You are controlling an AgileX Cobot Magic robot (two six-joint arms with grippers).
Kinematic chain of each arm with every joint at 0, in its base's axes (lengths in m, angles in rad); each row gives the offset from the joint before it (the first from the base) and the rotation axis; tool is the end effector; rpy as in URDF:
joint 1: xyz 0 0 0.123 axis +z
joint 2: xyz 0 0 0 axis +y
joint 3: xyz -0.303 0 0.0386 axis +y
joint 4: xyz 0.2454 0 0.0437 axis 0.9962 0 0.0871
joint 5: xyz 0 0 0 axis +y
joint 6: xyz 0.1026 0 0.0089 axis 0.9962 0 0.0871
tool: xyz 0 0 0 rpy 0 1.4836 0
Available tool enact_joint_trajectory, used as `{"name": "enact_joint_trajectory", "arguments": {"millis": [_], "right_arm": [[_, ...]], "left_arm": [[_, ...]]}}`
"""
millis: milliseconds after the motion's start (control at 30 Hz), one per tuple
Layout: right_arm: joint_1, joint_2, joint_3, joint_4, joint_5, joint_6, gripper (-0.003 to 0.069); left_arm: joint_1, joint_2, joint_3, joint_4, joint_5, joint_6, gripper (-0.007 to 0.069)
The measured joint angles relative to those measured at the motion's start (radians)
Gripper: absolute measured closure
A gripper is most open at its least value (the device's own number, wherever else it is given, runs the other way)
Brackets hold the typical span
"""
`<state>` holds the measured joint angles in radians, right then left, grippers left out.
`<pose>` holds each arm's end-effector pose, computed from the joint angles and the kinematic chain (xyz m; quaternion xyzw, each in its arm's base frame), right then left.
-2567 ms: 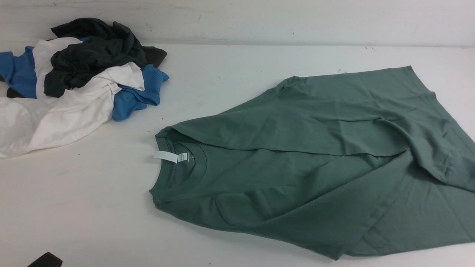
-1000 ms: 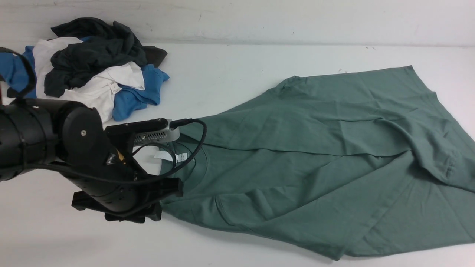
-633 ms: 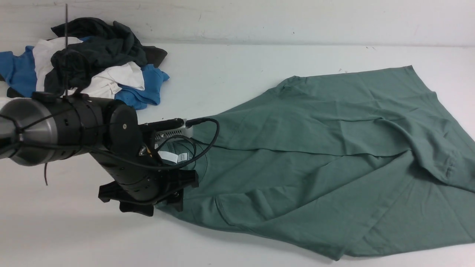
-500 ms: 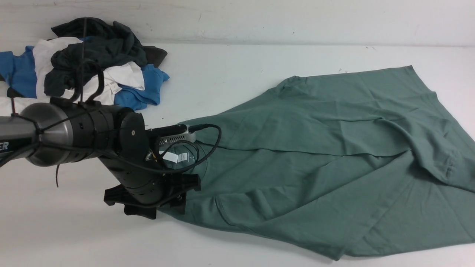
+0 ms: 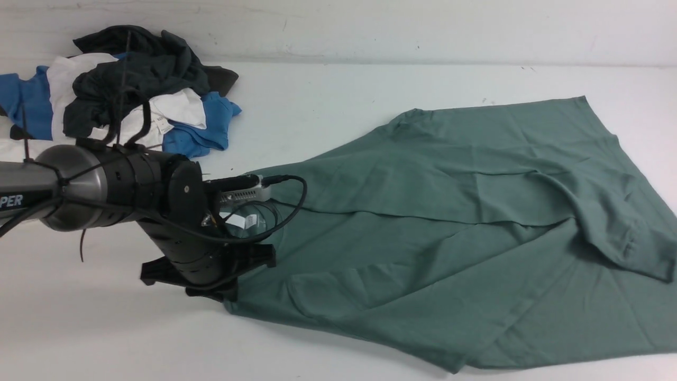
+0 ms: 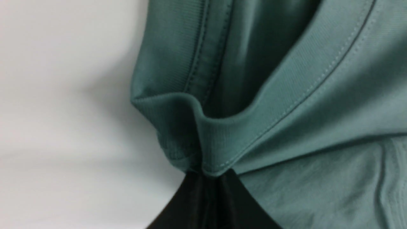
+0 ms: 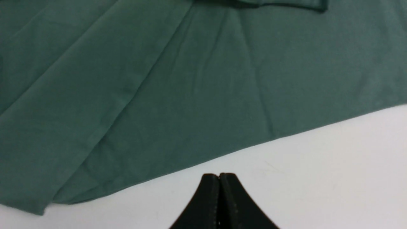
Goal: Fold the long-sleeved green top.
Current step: Use both arms simultaneously to clamp the lower edge of the clothing fabric
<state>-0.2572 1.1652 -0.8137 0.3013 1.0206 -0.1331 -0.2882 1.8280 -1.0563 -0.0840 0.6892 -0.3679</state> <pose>0.1917 -0.0235 0.2782 0.1200 0.9730 0.1079 0.1649 0.3254 -0.1022 0.1656 -0.0692 0.9923 -0.0598 0.0835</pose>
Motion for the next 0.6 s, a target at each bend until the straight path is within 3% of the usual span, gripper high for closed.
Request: {"name": "enact_joint_trajectory", "arguments": {"millis": [267,533,600], "right_arm": [[0.027,0.002,0.099,0.026,-0.068,-0.001,0.0666],[0.127,0.144,0.188,-0.149,-0.107,0.085,0.0597],[0.13,0.213,0.193,-0.207,-0.128,0.146,0.0545]], "left_arm": [[0.211,-0.109,0.009,0.137,0.127,0.045,0.0597],[0.275,-0.128,0.01,0.142,0.154,0.086,0.0598],[0.275,-0.128,0.01,0.144,0.154,0.086,0.0598]]}}
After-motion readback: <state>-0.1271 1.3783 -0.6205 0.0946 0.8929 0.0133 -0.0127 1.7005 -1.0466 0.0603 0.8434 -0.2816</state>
